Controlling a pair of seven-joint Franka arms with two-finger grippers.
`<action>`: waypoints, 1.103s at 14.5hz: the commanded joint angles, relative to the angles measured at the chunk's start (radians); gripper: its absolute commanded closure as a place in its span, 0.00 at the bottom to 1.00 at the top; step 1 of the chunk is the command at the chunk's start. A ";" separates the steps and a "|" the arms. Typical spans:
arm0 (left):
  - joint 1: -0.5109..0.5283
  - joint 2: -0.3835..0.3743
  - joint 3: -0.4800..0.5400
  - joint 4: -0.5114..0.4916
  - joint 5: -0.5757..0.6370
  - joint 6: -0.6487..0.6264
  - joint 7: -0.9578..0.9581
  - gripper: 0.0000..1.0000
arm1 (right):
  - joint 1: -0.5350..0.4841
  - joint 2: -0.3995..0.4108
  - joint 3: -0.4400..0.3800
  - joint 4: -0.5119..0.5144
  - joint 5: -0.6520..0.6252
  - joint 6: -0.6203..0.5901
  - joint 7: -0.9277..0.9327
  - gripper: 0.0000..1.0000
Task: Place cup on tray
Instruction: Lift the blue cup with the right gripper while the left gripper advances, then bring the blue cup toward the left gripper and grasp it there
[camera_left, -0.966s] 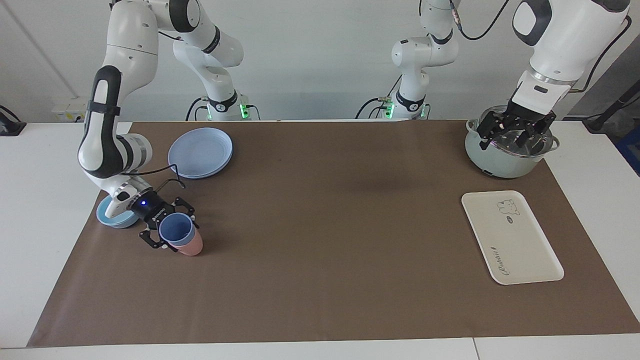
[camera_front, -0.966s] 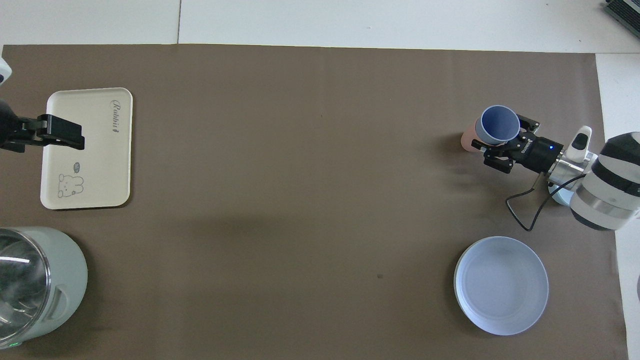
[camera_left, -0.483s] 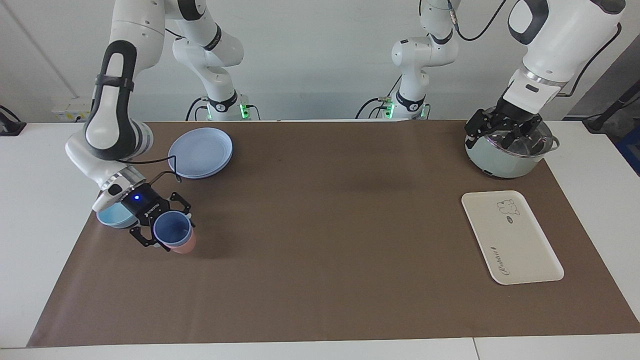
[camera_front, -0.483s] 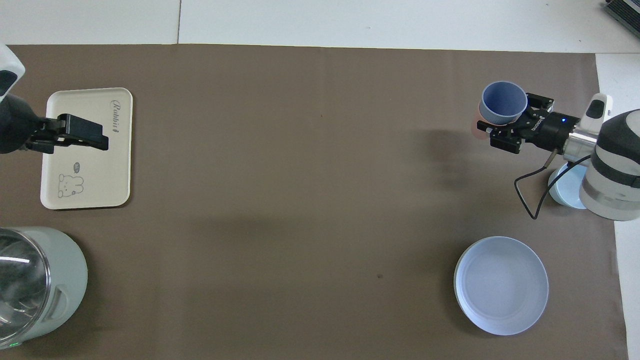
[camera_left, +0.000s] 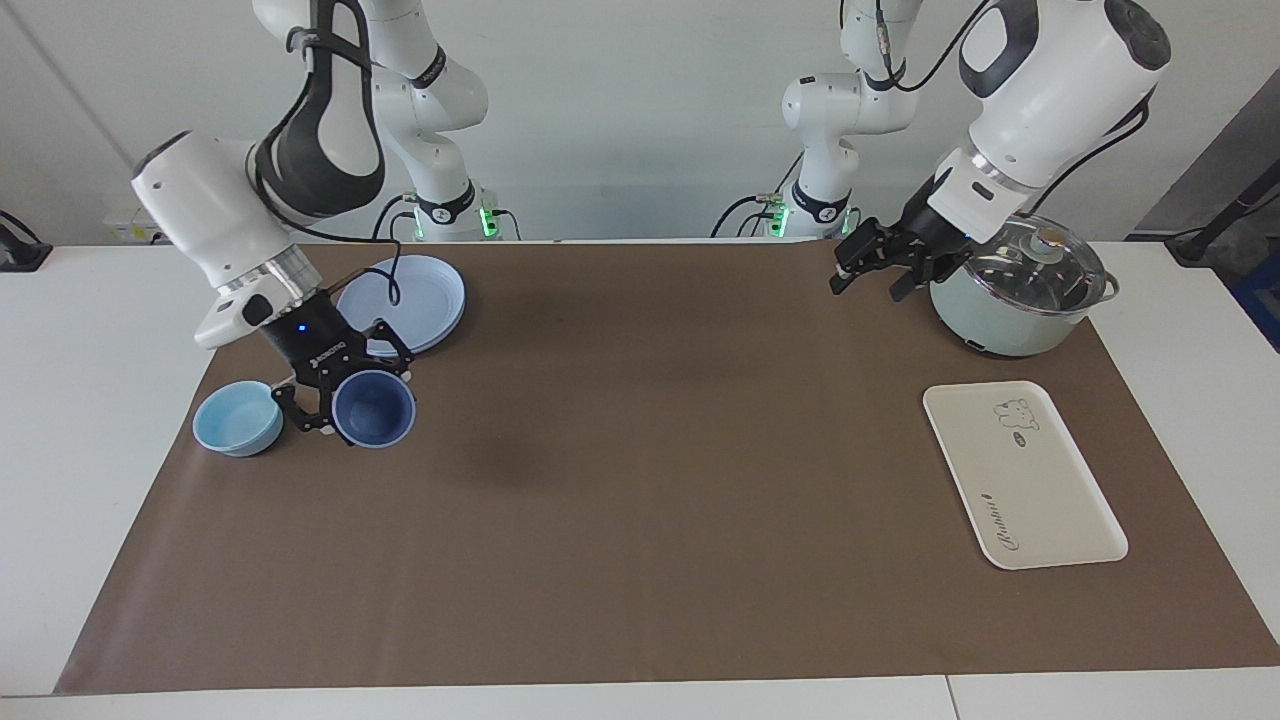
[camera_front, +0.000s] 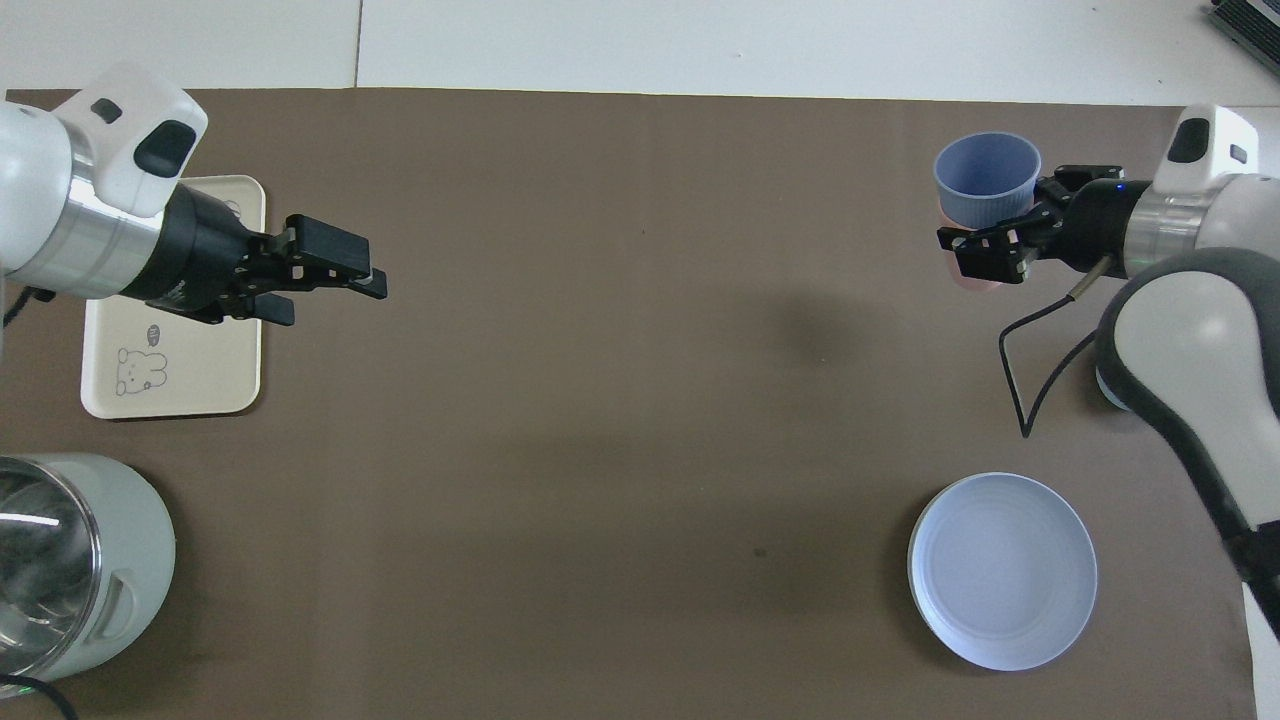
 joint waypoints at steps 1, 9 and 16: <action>-0.077 0.053 0.013 0.007 -0.120 0.104 -0.140 0.01 | 0.093 0.005 0.003 0.030 -0.188 0.010 0.233 1.00; -0.280 0.205 0.010 0.067 -0.242 0.446 -0.500 0.14 | 0.310 -0.018 0.007 0.035 -0.590 -0.096 0.567 1.00; -0.398 0.256 0.011 0.053 -0.288 0.631 -0.549 0.26 | 0.380 -0.007 0.008 0.070 -0.745 -0.162 0.642 1.00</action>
